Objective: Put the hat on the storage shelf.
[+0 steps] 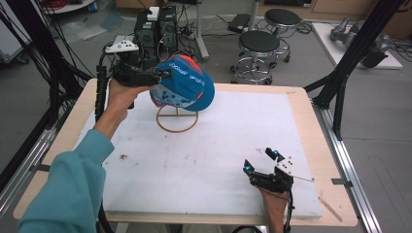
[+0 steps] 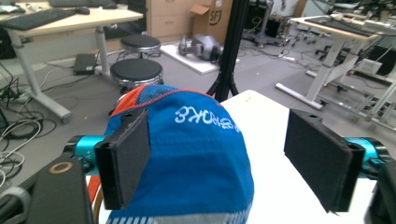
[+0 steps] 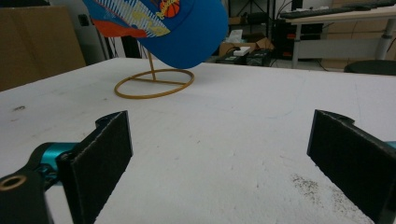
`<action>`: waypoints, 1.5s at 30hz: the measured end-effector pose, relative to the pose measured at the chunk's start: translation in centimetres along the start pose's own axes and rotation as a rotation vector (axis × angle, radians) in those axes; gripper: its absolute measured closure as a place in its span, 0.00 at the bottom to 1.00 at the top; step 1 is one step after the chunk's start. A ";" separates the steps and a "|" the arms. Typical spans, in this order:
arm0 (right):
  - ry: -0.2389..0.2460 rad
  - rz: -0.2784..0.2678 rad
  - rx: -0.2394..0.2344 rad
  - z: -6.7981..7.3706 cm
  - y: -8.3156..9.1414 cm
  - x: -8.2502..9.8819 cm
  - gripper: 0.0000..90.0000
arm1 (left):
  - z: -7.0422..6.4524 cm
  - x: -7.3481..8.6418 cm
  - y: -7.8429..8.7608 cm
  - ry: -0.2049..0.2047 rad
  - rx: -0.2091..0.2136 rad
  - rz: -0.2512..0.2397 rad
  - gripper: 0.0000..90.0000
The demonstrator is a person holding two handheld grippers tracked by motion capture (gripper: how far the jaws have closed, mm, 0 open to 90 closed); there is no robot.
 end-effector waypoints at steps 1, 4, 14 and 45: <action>-0.002 0.001 0.001 0.0 0.0 0.0 0.06 | 0.1 0.2 0.3 -0.007 -0.001 -0.003 0.25; -0.002 0.002 0.001 0.1 0.0 0.0 0.06 | 0.2 0.7 1.3 -0.020 0.011 -0.022 0.23; 0.000 0.007 0.004 0.1 -0.1 0.0 0.06 | 1.1 3.0 4.6 -0.087 0.028 -0.049 0.20; 0.016 0.008 0.018 0.1 -0.1 0.0 0.06 | 2.8 21.7 14.5 -0.094 -0.072 -0.158 0.19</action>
Point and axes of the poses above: each handheld gripper's, and its own axes: y roughly backward along the jaws, x roughly out of its underside, z roughly to its left, the point moved 3 cm from there along -y, roughly forward along the jaws, and after that the axes turned 13 degrees about -x, right-handed, at the moved point
